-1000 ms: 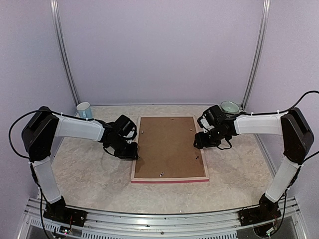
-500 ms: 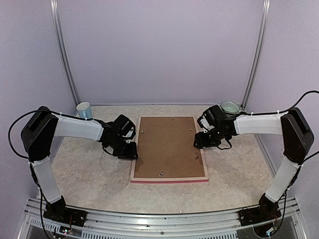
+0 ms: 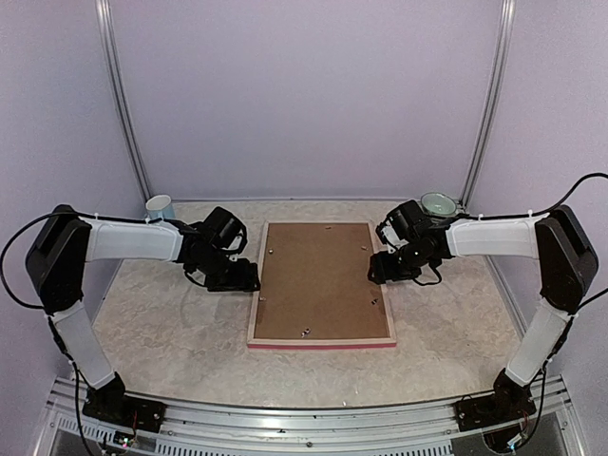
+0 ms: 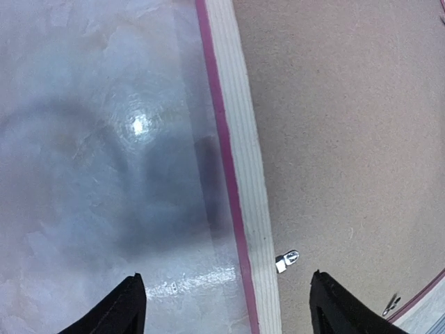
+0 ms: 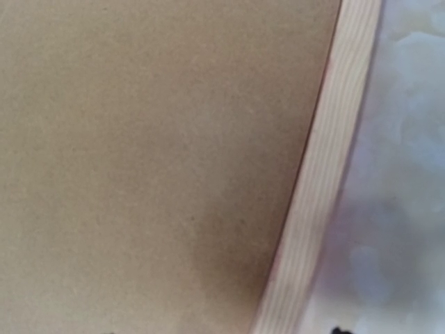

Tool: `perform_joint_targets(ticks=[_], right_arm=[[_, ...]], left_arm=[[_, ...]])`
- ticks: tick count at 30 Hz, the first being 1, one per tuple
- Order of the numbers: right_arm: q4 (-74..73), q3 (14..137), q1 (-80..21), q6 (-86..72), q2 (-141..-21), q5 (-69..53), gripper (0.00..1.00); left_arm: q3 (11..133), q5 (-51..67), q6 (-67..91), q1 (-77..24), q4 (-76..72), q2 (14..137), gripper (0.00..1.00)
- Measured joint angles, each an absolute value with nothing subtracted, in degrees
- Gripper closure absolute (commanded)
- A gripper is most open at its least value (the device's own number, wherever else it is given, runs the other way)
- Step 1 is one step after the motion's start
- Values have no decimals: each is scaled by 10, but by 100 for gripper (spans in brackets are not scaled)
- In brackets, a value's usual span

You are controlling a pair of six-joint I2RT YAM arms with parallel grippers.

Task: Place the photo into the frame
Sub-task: Press the fastener onto the backboard.

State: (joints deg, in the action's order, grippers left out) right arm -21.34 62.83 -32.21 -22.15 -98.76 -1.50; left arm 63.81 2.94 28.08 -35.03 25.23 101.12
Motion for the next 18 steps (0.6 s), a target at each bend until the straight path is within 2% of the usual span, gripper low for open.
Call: perform_joint_targets(ticks=[2, 6, 12, 18], right_arm=[[-214, 628, -322, -222, -988, -15, 30], [-213, 627, -322, -222, -988, -13, 27], [-215, 607, -322, -224, -987, -12, 27], [-216, 578, -322, -234, -976, -12, 28]], left_arm=[[639, 25, 281, -348, 255, 1011, 2], [648, 10, 276, -342, 266, 1011, 1], [661, -38, 265, -323, 271, 974, 1], [662, -32, 268, -290, 262, 935, 1]])
